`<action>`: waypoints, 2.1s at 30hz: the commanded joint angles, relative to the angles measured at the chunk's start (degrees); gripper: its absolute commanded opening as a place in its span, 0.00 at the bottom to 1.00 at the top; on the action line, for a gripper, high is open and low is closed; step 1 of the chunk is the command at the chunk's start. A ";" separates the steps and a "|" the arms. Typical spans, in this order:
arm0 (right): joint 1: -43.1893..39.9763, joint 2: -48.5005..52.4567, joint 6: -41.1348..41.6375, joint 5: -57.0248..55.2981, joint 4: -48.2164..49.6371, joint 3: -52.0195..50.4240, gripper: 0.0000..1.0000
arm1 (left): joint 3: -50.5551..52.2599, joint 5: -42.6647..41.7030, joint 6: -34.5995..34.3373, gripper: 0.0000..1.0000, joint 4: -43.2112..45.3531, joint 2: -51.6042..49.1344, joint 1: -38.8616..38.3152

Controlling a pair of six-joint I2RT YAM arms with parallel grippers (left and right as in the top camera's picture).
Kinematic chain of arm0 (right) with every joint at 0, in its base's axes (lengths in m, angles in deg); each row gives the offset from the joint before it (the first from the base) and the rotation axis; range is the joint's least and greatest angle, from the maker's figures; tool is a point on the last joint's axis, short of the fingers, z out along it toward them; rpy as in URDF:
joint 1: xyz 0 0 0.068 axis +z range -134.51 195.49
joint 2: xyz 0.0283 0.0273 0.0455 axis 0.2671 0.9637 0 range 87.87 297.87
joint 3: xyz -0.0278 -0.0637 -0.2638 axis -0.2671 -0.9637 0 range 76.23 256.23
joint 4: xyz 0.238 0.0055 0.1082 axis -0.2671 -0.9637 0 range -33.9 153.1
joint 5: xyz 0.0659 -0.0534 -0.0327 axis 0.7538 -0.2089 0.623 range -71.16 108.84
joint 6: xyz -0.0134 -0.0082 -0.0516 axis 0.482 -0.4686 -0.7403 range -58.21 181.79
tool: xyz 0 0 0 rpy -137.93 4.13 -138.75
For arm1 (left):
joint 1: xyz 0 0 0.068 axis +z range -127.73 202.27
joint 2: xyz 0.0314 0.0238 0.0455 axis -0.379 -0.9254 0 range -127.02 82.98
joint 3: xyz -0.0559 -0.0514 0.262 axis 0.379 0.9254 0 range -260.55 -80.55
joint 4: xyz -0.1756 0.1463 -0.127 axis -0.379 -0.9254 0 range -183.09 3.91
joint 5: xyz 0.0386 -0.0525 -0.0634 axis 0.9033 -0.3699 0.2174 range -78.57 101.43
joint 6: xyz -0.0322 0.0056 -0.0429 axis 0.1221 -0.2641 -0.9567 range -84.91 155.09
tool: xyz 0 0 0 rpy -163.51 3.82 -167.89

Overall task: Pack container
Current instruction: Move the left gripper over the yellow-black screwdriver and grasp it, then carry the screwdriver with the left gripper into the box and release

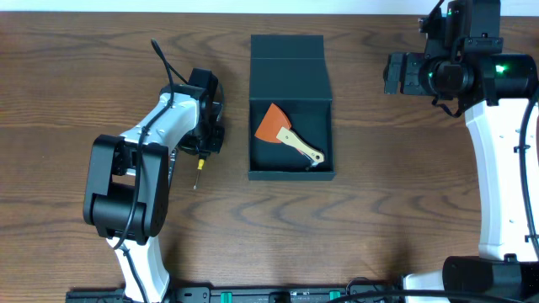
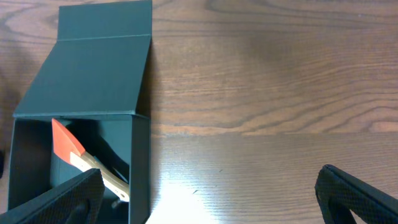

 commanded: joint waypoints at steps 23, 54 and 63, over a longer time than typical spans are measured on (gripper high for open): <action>-0.59 0.15 -0.57 -0.39 0.00 0.13 0.99 | -9.79 -0.24 15.47 0.06 -8.44 22.93 -13.88; -0.57 0.15 -0.57 -0.39 -0.02 0.13 0.99 | -9.73 -4.79 45.22 0.06 1.75 8.15 -29.55; -0.57 0.15 -0.59 -0.39 -0.02 0.13 0.99 | -9.73 -4.79 44.98 0.46 1.68 4.90 -29.55</action>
